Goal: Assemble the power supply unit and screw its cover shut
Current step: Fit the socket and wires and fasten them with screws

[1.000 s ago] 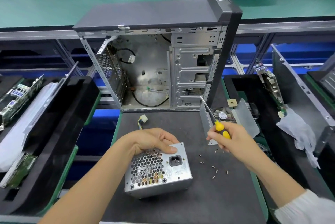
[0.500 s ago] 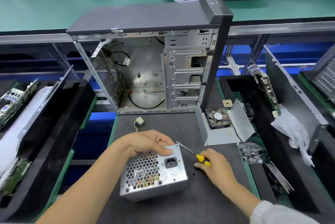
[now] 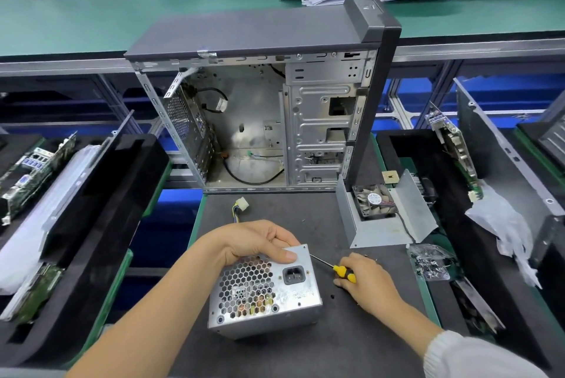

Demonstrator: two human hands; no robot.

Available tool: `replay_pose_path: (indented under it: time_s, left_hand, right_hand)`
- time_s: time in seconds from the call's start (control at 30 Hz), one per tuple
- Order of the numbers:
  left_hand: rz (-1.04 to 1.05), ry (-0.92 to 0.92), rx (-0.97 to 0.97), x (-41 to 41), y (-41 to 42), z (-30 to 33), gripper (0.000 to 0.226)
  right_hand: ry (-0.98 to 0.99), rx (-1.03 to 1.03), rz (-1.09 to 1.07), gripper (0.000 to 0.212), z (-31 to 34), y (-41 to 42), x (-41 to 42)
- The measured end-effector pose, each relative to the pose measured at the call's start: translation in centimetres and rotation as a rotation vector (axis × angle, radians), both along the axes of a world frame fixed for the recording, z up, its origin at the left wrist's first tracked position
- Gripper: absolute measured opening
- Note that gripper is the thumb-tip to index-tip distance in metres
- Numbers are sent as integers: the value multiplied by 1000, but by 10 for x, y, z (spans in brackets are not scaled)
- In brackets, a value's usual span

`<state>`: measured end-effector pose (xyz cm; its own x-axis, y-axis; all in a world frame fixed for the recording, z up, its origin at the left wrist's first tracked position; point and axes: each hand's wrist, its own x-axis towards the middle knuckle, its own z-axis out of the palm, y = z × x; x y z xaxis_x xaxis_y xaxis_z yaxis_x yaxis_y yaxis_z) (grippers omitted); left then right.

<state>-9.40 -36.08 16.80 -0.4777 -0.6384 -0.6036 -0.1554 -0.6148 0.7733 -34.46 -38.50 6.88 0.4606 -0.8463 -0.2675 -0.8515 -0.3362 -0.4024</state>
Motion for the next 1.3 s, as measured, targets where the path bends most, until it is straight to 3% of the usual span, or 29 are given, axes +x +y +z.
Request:
replay_pose_path:
  time_s: [0.17, 0.53, 0.77, 0.97, 1.07, 1.3]
  left_hand:
    - [-7, -41, -37, -2, 0, 1, 16]
    - [-14, -44, -48, -1, -1, -2, 15]
    - [-32, -38, -17, 2, -3, -7, 17]
    - [-55, -61, -27, 3, -5, -9, 33]
    - [-41, -52, -20, 3, -4, -9, 25]
    - [-41, -69, -31, 4, -4, -12, 15]
  right_hand:
    - [-48, 23, -23, 21, 1, -1, -7]
    - [-380, 141, -220, 19, 19, -9, -15]
    - [-826, 507, -153, 10, 80, 8, 2]
    - [-846, 448, -22, 14, 96, 22, 19]
    - [-867, 472, -55, 13, 93, 25, 23]
    - [-932, 756, -246, 9, 97, 18, 22]
